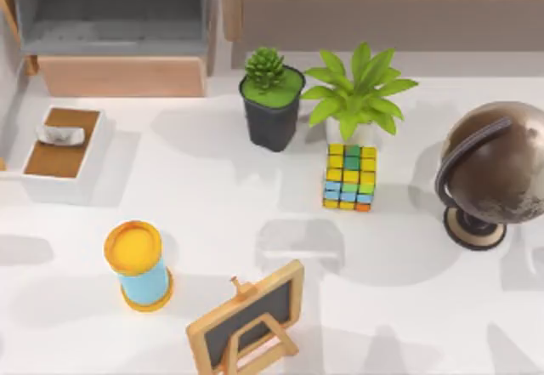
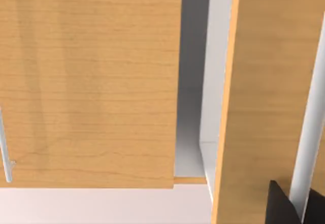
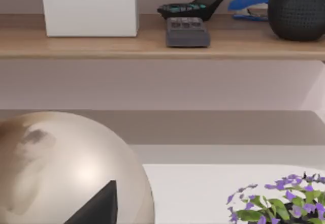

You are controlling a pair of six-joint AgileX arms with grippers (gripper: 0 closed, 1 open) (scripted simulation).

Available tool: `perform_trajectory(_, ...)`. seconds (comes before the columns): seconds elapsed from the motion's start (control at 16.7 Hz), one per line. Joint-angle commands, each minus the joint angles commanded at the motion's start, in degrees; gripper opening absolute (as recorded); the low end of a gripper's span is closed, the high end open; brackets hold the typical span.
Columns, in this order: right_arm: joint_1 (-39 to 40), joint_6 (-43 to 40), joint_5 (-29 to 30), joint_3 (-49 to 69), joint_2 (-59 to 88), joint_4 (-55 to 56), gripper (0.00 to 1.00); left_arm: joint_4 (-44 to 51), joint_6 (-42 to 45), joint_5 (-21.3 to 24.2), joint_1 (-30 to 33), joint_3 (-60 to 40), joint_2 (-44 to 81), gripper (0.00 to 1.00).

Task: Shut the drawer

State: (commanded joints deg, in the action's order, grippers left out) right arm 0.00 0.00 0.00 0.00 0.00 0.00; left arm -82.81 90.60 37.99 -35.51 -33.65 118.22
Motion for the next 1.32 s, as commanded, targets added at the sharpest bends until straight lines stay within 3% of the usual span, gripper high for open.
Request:
perform_trajectory(0.3,0.0,0.0,0.0,0.0,0.0,0.0,1.0,4.64,-0.02,-4.58,4.49,-8.25,3.37,0.0)
perform_trajectory(0.66,0.0,0.0,0.0,0.0,0.0,0.0,1.0,5.29,-0.1,-4.88,4.57,-8.96,3.87,0.0)
perform_trajectory(1.08,0.0,0.0,0.0,0.0,0.0,0.0,1.0,11.62,-0.35,-9.02,8.85,-20.82,9.03,0.0)
perform_trajectory(1.32,0.0,0.0,0.0,0.0,0.0,0.0,1.0,12.59,-0.35,-9.63,9.42,-22.27,9.73,0.0)
